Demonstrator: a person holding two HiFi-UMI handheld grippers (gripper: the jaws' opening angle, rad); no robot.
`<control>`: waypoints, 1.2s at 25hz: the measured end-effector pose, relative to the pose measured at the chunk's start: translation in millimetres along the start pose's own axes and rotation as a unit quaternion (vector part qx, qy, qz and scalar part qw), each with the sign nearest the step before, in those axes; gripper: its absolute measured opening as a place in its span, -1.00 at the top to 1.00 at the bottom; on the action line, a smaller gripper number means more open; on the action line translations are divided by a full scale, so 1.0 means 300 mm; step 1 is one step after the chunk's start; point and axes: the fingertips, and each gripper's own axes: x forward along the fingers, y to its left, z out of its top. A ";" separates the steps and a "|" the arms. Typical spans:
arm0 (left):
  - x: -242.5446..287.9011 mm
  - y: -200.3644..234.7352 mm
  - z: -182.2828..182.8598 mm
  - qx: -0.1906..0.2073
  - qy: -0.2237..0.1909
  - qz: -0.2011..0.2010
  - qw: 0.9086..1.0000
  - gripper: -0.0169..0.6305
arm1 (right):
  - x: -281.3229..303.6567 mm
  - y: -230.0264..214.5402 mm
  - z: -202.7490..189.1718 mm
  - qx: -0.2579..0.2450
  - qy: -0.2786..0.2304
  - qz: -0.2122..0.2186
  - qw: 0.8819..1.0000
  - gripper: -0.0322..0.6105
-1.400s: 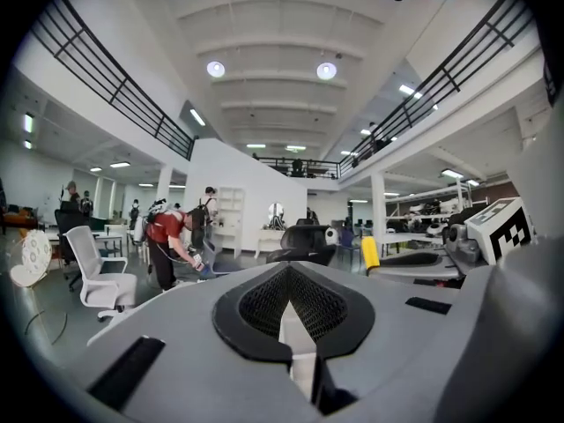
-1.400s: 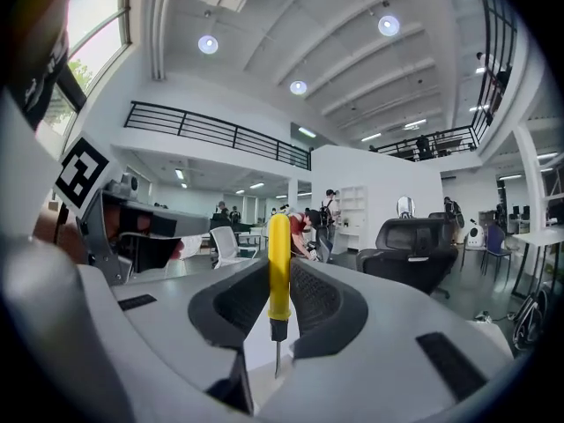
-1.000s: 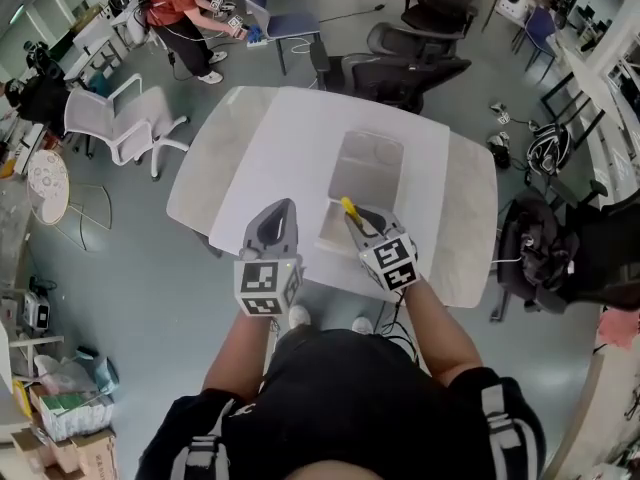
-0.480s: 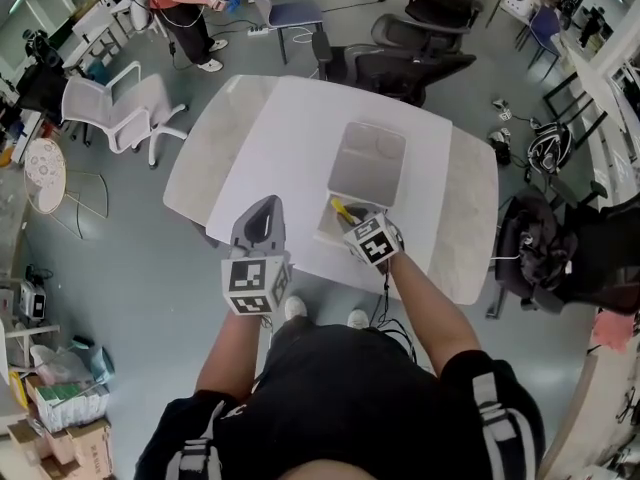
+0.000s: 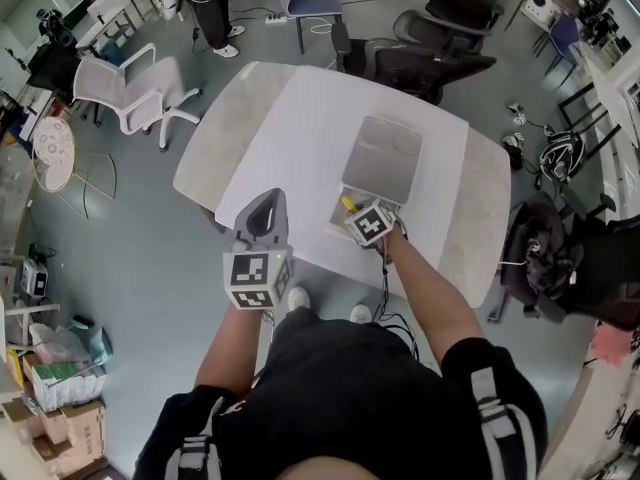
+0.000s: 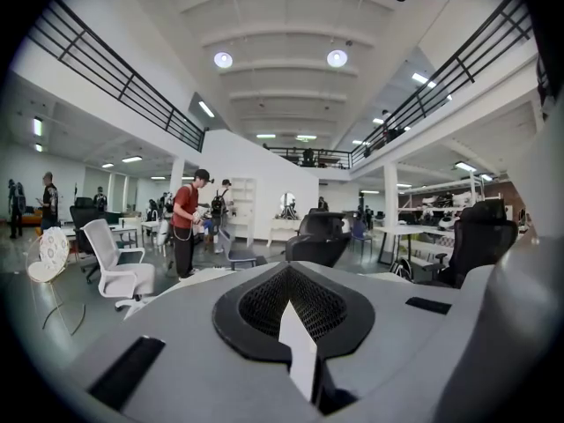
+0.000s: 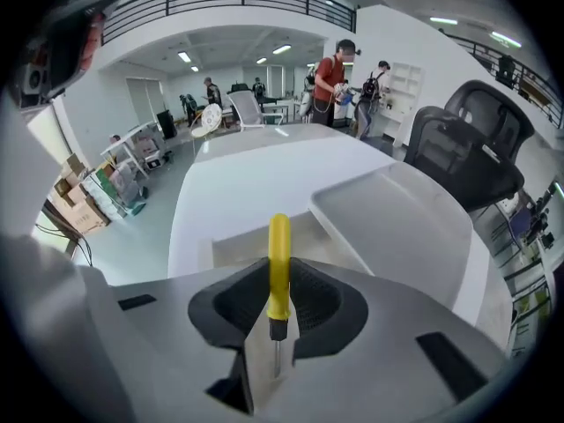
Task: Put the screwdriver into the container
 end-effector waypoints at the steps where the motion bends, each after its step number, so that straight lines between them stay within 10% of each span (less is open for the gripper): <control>1: -0.002 0.008 -0.002 0.000 0.001 0.003 1.000 0.93 | 0.013 0.000 -0.015 0.008 0.012 0.005 1.000 0.72; 4: -0.003 0.033 -0.004 -0.001 0.002 0.010 1.000 0.93 | 0.051 0.064 0.003 0.031 0.009 0.059 0.998 0.72; 8: -0.004 0.060 0.000 -0.002 0.002 0.018 1.000 0.93 | 0.056 -0.054 -0.061 0.015 0.080 -0.028 0.996 0.72; 30: -0.007 0.029 -0.029 0.000 0.008 0.011 1.000 0.93 | 0.113 -0.043 -0.066 0.013 0.105 -0.015 0.994 0.55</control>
